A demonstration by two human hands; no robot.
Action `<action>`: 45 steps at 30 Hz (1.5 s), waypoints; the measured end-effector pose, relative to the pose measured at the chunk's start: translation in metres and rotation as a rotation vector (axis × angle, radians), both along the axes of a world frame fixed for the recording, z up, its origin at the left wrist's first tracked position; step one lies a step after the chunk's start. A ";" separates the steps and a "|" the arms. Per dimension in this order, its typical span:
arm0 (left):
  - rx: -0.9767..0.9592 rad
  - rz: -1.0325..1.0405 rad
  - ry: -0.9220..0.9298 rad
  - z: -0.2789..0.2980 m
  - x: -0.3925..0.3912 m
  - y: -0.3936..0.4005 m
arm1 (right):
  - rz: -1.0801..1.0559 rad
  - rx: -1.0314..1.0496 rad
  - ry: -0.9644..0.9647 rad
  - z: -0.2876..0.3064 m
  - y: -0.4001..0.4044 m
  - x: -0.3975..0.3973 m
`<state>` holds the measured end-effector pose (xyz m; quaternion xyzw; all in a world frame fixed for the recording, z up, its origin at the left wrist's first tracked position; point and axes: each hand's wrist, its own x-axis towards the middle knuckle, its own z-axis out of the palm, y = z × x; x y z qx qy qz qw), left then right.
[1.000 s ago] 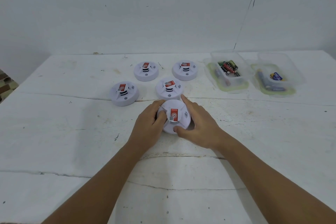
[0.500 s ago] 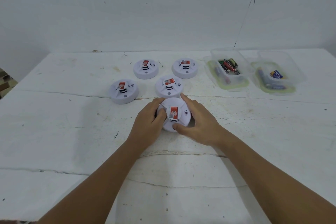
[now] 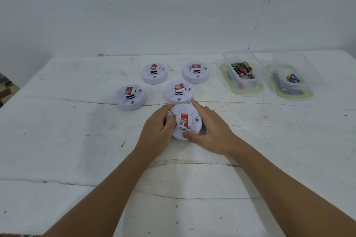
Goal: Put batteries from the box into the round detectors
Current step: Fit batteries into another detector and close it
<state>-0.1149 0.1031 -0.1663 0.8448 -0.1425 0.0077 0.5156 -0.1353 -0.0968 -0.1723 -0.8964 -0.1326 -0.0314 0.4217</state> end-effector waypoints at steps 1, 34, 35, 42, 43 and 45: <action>0.000 0.000 -0.001 0.001 0.000 0.000 | 0.008 0.009 -0.007 0.001 0.000 0.000; -0.010 -0.011 -0.003 -0.001 0.002 0.001 | -0.037 0.094 0.087 0.024 0.006 -0.011; -0.007 -0.012 -0.004 -0.002 0.003 0.001 | -0.039 0.091 0.087 0.024 0.006 -0.011; 0.002 -0.012 -0.009 -0.002 0.003 0.001 | -0.033 0.059 0.092 0.026 0.006 -0.011; 0.002 -0.015 -0.012 -0.002 0.003 0.001 | -0.036 0.056 0.094 0.026 0.006 -0.012; -0.003 -0.015 -0.013 -0.002 0.003 0.001 | -0.042 0.055 0.100 0.027 0.007 -0.012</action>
